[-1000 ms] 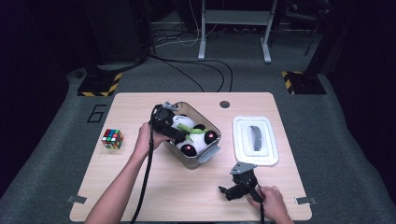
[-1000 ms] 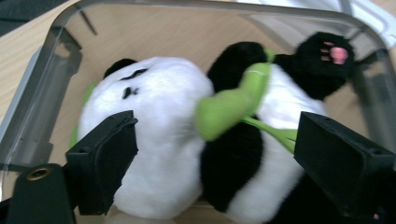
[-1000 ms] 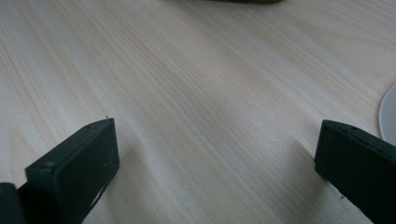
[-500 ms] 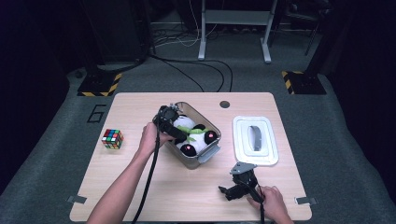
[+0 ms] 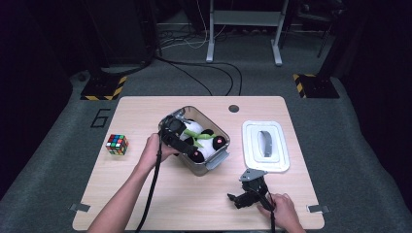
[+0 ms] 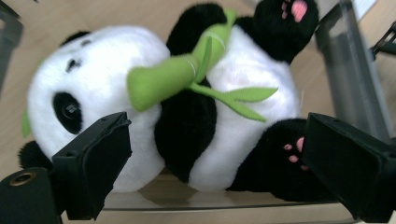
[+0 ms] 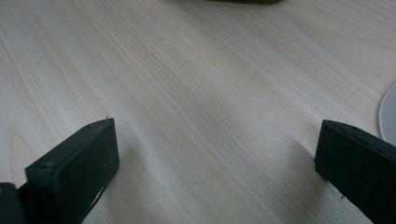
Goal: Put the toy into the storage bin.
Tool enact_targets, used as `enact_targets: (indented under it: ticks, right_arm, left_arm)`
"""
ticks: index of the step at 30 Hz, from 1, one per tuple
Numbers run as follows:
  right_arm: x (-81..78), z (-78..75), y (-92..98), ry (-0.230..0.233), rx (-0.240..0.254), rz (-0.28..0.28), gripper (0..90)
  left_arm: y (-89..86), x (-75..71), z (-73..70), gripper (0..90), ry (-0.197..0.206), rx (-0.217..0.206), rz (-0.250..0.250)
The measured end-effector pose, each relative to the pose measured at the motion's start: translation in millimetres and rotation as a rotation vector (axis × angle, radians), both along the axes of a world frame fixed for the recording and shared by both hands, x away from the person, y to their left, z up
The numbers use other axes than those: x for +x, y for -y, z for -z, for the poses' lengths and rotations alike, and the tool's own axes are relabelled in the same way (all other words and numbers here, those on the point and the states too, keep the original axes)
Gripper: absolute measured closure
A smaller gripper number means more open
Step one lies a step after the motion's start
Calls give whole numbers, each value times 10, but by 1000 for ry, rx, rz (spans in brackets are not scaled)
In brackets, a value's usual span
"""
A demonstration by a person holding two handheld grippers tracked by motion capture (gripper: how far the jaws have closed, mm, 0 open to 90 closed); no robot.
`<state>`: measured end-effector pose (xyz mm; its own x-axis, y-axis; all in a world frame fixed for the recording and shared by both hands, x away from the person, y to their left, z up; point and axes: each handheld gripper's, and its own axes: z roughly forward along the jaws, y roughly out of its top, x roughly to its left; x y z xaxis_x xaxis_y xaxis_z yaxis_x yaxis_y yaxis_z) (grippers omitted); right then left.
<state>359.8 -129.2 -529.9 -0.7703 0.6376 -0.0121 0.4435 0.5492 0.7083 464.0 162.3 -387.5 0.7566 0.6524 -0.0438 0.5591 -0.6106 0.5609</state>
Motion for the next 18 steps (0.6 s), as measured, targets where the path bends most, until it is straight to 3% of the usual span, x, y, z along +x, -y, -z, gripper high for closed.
enact_targets:
  ticks: [3, 7, 11, 14, 18]
  right_arm:
    - [0, 0, 0, 0, 0, 0, 0]
    - [0, 0, 0, 0, 0, 0, 0]
    - [0, 0, 0, 0, 0, -1, 0]
    - [0, 0, 0, 0, 0, -1, 0]
    - [1, 0, 0, 1, 0, -1, 0]
  left_arm:
    - [24, 0, 34, 75, 3, 21, 1]
    - [86, 9, 124, 75, -6, 81, 2]
    - [113, 27, 157, 74, -6, 89, -3]
    - [112, 34, 162, 68, -2, 85, 1]
    - [49, 0, 108, 64, 24, 32, -7]
